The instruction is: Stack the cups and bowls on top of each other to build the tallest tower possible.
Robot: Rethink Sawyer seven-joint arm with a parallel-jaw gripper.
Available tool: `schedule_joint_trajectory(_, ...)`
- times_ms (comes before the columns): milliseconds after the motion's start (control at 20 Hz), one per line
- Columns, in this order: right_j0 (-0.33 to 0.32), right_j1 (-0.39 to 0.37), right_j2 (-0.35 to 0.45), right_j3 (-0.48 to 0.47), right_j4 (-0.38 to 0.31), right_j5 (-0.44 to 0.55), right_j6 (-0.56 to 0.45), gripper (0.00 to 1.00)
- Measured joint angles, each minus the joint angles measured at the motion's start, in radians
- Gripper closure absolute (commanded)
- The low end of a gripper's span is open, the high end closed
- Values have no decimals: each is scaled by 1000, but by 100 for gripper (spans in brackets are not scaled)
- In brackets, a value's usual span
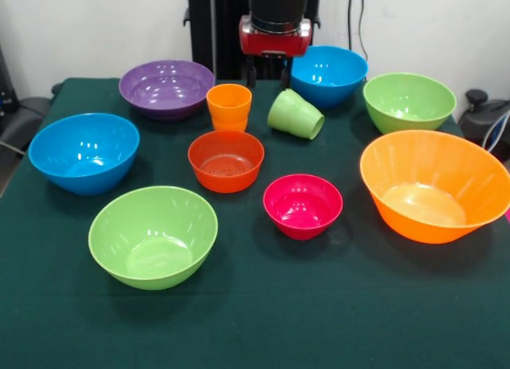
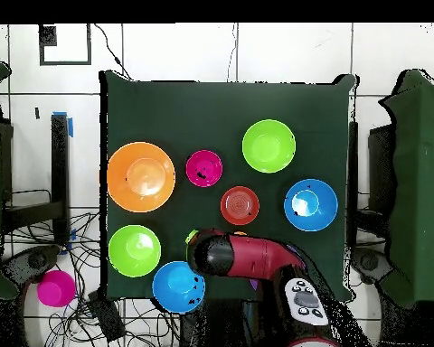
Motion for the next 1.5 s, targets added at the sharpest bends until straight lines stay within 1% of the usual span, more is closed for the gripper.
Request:
schedule_joint_trajectory(200,0,0,-8,0,-16,0,0,0)
schedule_joint_trajectory(550,2,-15,-22,0,-22,8,0,0)
schedule_joint_trajectory(800,15,-50,-37,0,-22,48,0,0)
schedule_joint_trajectory(1100,31,-77,-57,1,-22,56,0,0)
schedule_joint_trajectory(1200,42,-99,-66,1,-22,66,0,0)
schedule_joint_trajectory(1500,58,-136,-68,-3,-22,77,0,0)
